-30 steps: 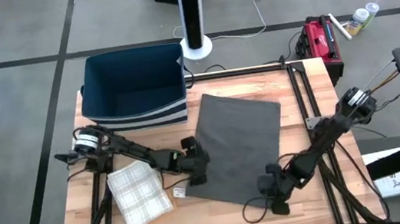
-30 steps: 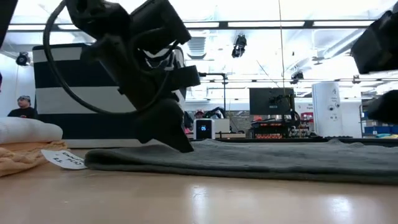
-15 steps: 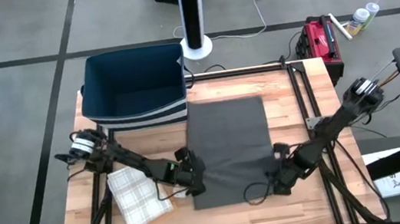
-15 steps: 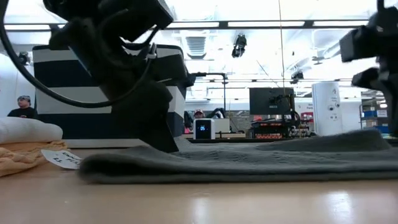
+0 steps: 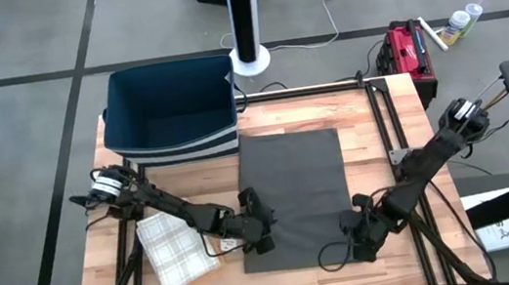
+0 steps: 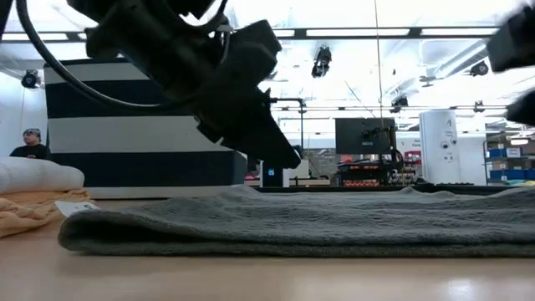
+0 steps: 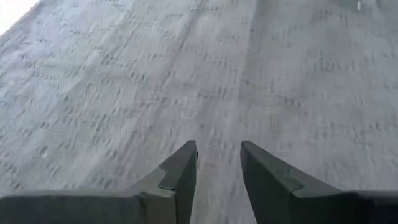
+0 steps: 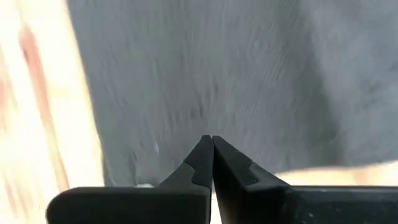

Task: Fold towel
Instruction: Fold the gray kitchen towel

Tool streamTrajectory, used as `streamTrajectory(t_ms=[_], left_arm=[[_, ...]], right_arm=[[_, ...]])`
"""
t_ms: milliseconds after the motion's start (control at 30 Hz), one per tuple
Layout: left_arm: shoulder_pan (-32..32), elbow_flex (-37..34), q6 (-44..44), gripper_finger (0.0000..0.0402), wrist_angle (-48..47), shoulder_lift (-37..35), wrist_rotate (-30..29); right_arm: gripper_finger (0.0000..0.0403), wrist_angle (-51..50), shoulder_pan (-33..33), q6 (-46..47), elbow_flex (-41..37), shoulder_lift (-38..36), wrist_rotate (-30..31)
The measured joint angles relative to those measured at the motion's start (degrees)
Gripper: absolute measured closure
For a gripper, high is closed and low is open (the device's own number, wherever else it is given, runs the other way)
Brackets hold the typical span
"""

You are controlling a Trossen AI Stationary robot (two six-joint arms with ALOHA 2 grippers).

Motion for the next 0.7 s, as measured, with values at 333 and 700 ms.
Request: streamTrajectory(t_ms=[333, 700], left_arm=[[5.1, -0.1, -0.5, 0.0314, 0.4, 5.1, 0.2], [6.9, -0.3, -1.5, 0.0313, 0.0, 5.9, -0.7]], right_arm=[[0.0403, 1.4, 1.8, -0.5, 3.9, 11.5, -11.2], [0.0403, 1.5, 3.6, -4.3, 10.3, 10.1, -8.2]])
